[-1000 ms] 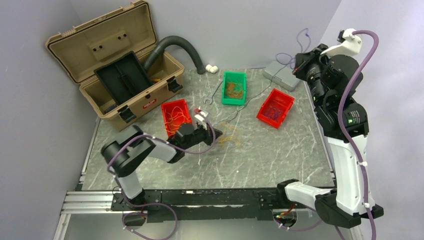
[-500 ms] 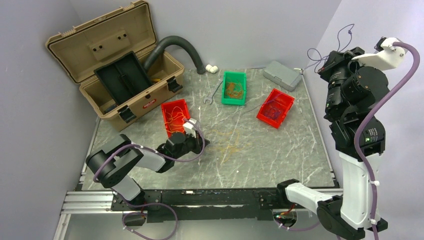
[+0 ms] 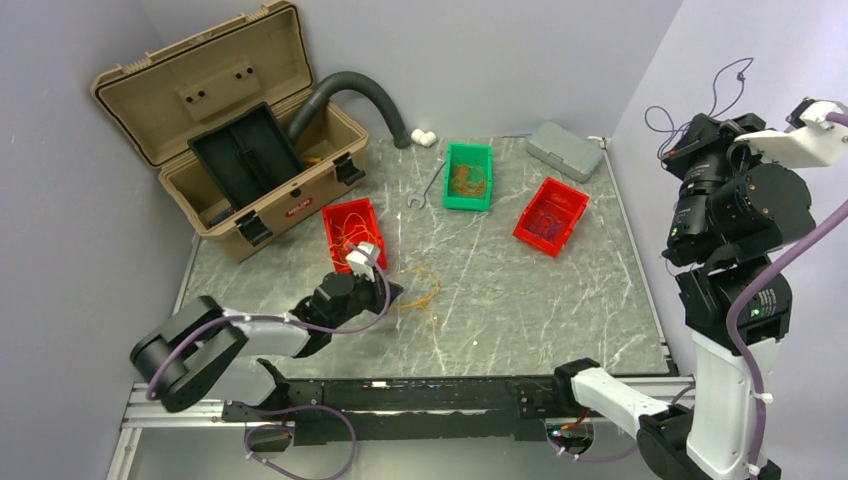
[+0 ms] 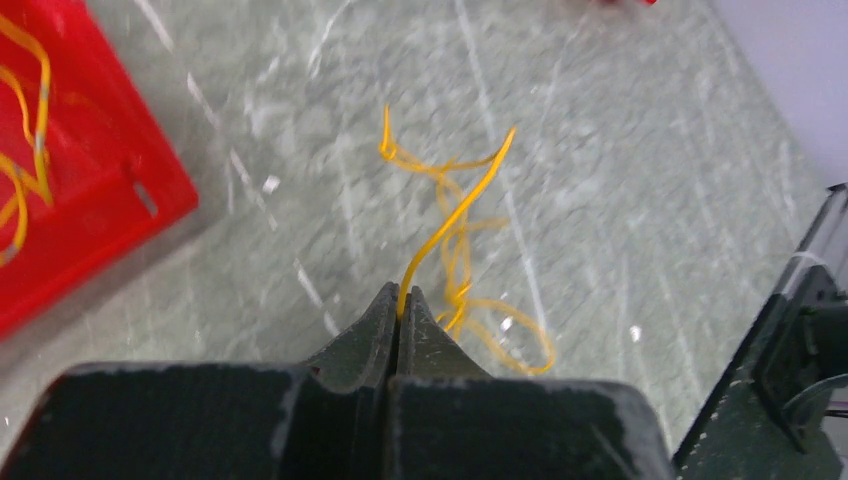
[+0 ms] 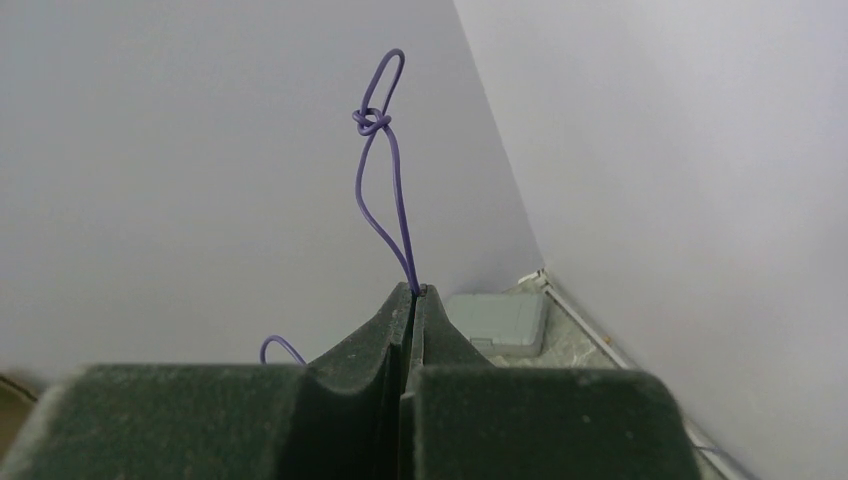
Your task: Untangle the cables
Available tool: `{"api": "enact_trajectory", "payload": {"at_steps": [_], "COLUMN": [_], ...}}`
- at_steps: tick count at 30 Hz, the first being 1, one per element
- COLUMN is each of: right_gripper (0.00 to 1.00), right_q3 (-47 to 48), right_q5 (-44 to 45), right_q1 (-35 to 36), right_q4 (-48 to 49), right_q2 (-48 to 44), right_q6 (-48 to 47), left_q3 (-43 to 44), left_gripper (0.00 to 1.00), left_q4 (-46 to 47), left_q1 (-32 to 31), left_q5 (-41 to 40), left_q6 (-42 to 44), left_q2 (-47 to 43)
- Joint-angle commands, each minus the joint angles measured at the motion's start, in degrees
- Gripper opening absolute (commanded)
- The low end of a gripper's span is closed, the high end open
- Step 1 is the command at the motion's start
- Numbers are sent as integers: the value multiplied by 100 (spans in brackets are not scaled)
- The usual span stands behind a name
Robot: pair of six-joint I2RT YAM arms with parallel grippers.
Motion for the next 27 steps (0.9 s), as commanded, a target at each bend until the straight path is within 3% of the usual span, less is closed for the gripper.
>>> {"api": "enact_trajectory", "payload": {"at_steps": [1, 7, 14, 19, 27], "right_gripper": [0, 0, 0, 0, 0], "right_q3": [-563, -1119, -1242, -1275, -1285], "right_q5": [-489, -864, -1125, -1272, -1821], "right_q1": [-13, -26, -48, -180, -830], "right_q4": [-44, 33, 244, 401, 258], "right_q2": [55, 292, 776, 1137, 1582], "right_q6": [188, 397, 535, 604, 709], "left_q3": [665, 1995, 3497, 4023, 4210], "left_gripper": [0, 0, 0, 0, 0], "left_q4": [-1155, -3479, -5787, -6400, -6639], "left_q1": [8, 8, 11, 7, 9], "left_q5": [232, 455, 496, 359, 360], "left_q6": [396, 941, 1158, 1252, 1148], "left_q2": [-895, -1603, -1450, -1500, -1762]}}
